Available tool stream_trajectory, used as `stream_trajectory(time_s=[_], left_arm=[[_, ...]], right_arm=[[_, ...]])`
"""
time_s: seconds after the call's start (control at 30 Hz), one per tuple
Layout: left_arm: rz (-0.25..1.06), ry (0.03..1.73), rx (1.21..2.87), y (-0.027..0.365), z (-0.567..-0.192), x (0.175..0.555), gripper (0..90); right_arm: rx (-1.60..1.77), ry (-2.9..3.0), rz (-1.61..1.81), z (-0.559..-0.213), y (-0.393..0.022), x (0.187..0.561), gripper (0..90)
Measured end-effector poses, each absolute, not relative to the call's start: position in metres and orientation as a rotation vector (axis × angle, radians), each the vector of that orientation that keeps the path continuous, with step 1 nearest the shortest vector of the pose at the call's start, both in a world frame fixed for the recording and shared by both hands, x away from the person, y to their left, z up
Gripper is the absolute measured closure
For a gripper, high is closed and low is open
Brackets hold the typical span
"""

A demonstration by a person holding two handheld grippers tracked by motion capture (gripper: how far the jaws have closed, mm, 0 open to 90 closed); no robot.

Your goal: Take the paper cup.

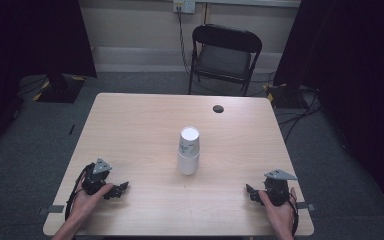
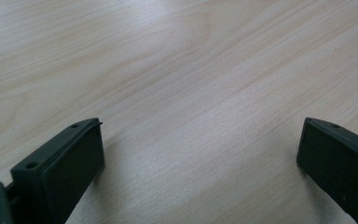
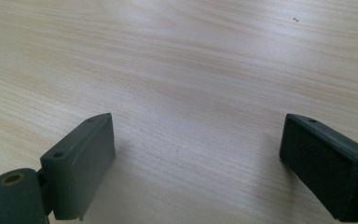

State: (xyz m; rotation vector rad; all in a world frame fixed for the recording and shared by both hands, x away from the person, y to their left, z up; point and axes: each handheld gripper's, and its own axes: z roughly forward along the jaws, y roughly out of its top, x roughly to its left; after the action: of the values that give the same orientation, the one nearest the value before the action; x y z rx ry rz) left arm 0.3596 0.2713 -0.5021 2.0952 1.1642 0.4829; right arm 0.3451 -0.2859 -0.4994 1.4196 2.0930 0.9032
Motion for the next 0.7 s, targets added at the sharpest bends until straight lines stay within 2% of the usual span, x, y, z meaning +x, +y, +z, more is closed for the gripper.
stream_trajectory(time_s=[0.1,0.27,0.43,0.7], left_arm=[[0.488,1.178,2.096,0.272,-0.501,0.359,2.9],[0.494,1.183,2.08,0.274,-0.499,0.358,14.9],[0.463,1.173,2.053,0.273,-0.494,0.356,15.9],[0.451,1.053,2.064,0.263,-0.482,0.345,17.1]], right_arm=[[1.42,2.093,0.903,-0.499,-0.286,0.345,9.9],[1.427,2.088,0.902,-0.499,-0.285,0.346,9.9],[1.429,2.086,0.901,-0.499,-0.284,0.346,9.9],[1.421,2.093,0.904,-0.499,-0.277,0.349,9.9]])
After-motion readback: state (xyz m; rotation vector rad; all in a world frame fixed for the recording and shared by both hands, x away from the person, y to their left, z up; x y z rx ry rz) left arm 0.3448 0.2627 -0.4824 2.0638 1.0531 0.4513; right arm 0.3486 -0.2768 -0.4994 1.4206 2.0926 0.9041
